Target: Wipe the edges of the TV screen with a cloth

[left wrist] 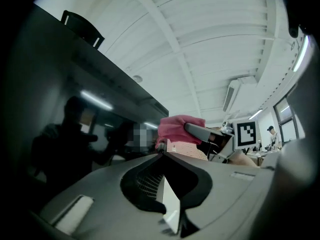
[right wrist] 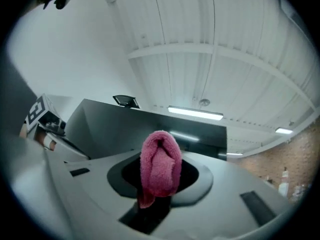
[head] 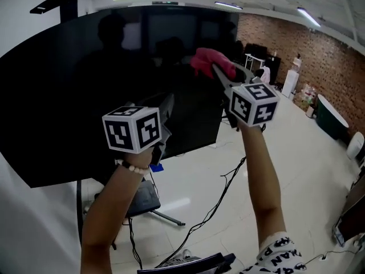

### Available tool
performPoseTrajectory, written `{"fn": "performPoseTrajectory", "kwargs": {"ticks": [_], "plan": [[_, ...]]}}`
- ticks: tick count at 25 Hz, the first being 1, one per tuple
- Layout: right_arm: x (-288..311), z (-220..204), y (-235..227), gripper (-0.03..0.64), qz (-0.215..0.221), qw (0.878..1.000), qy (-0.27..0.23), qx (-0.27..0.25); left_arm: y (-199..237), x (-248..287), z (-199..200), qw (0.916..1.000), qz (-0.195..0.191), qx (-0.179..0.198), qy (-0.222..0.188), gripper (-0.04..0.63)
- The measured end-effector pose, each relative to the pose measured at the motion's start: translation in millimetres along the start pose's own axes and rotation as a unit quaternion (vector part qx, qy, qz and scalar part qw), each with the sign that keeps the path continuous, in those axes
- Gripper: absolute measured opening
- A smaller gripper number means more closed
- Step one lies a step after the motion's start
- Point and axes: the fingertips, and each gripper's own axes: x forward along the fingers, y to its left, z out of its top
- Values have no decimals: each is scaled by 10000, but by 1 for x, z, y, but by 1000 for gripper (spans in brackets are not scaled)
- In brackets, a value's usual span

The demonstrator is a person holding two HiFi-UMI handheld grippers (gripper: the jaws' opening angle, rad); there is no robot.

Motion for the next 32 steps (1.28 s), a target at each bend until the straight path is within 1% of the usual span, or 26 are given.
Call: {"fn": "performPoseTrajectory", "kwargs": {"ticks": [2,5,9,12,14,16,17,20,22,25,29,32], "plan": [[8,22,-50,115,-282,9996,-65,-78,-11,25,16,9999,-95,70,-30,-14],[21,55,-119,115,-600,9977,-282,106,-14,52,37,9998,-166,-21,-109,-14],[38,90,-194,117,-972,9947,-323,69,-16,78,64,9995,-171,-26,-254,-14],[54,104,-234,117,-1177,9927,-265,42,-15,92,81,9993,-144,-26,-358,-14],[64,107,-251,117,-1396,9900,-103,-146,-10,96,82,9992,-101,-72,-382,-14],[73,104,-259,117,-1544,9870,147,-429,-7,93,79,9993,-54,-79,-373,-14],[79,100,-260,117,-1534,9863,281,-535,-6,90,77,9993,-18,-60,-366,-14],[103,78,-263,117,-1292,9868,726,-652,1,90,75,9995,99,-3,-296,-14],[119,64,-269,117,-1098,9884,839,-635,7,101,76,9996,171,95,-187,-14],[132,60,-262,117,-836,9919,715,-635,13,108,77,9988,320,357,4,-14],[145,56,-248,117,-519,9875,1075,-1033,18,111,83,9938,692,832,253,-13],[151,58,-244,117,-194,9868,1256,-1002,17,111,87,9906,801,1043,382,-14]]}}
